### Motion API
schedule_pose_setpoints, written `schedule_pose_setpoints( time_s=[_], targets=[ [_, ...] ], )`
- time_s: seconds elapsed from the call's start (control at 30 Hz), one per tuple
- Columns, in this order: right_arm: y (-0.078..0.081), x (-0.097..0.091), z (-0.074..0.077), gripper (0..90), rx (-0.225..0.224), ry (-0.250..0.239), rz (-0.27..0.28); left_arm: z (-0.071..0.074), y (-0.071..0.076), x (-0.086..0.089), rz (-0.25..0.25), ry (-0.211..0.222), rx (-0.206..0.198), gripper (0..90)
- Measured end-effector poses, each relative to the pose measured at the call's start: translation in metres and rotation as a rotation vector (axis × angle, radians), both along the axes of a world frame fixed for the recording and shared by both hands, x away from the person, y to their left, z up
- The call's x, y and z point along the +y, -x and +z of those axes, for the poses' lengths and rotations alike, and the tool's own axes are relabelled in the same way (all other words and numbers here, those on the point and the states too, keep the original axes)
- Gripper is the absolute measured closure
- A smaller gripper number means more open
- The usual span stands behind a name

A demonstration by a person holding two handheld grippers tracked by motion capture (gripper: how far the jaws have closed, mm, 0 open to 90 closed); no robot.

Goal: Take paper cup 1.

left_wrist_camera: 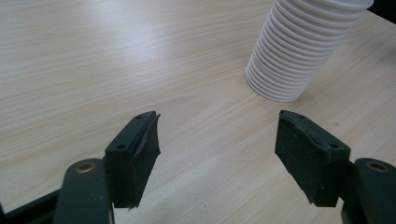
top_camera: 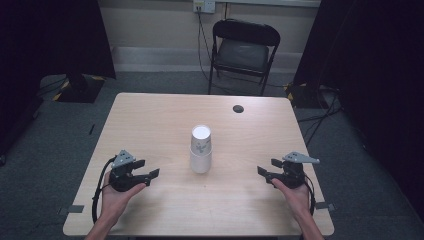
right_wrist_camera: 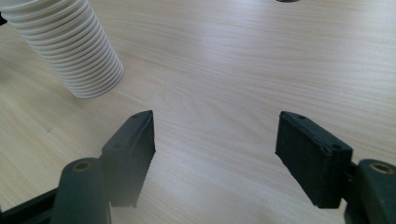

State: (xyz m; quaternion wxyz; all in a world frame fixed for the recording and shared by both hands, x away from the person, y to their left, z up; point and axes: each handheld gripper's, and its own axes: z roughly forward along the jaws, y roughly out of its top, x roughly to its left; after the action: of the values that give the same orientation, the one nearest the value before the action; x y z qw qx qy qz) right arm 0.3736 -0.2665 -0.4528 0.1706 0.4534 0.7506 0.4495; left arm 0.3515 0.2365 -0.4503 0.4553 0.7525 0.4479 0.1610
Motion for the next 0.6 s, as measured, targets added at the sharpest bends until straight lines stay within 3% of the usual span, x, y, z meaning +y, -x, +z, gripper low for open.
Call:
schedule_pose_setpoints(
  time_s=[0.6],
  targets=[
    [-0.004,0.019,0.011,27.0,-0.040,-0.003,0.072,-0.001,-0.002,0.006,0.036,-0.009,-0.002,30.1]
  ],
)
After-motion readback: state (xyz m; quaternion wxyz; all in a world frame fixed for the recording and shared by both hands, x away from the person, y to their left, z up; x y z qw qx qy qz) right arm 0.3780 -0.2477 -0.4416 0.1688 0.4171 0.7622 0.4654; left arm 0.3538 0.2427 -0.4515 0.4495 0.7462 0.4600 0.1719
